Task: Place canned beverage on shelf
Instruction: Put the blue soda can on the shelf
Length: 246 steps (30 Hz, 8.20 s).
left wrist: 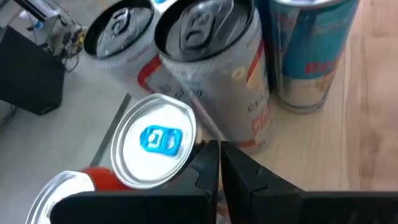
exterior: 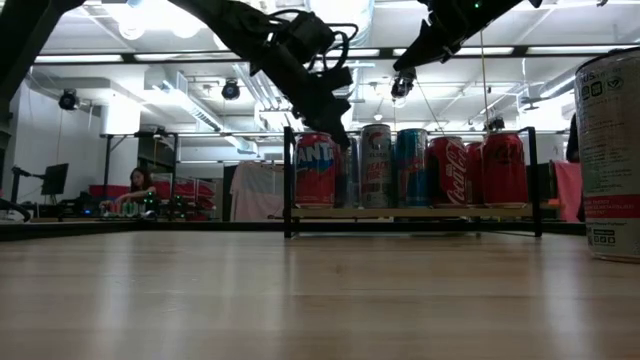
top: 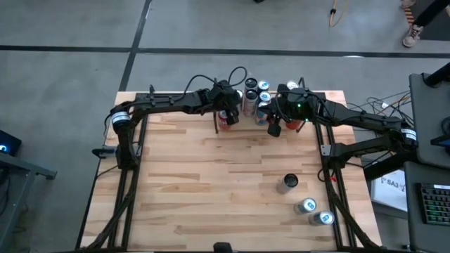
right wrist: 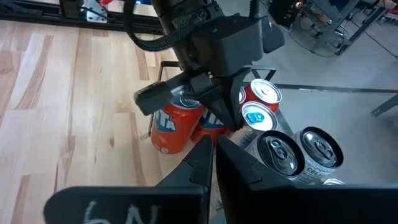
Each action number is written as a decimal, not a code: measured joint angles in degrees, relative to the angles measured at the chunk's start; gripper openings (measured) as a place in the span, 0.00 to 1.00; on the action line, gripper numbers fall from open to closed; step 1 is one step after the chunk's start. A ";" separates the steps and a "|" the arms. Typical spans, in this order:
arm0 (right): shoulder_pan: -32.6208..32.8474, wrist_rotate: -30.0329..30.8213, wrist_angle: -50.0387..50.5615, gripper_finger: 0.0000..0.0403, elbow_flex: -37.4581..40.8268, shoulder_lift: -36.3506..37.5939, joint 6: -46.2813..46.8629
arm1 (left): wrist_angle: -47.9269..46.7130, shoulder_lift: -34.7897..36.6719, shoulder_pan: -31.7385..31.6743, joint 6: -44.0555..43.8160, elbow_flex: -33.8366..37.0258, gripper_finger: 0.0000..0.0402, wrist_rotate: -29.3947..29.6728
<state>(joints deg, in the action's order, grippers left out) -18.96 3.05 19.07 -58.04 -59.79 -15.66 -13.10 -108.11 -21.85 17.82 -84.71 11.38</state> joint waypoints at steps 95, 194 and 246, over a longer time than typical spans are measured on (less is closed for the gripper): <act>-12.98 -5.60 30.18 0.02 -46.56 -44.74 5.62 | -1.78 3.14 -8.68 12.85 0.09 0.00 -13.95; -12.57 -1.98 36.14 0.02 -44.54 -32.82 2.31 | -10.46 4.49 -7.56 22.31 -2.93 0.00 -14.48; -12.57 -1.53 37.71 0.02 -42.66 -31.04 1.93 | -6.35 -1.92 -5.88 11.80 -5.62 0.00 -15.00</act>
<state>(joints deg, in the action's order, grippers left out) -31.53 1.52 56.77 -100.71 -90.83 -13.73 -19.44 -110.03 -27.73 29.62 -90.32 -3.62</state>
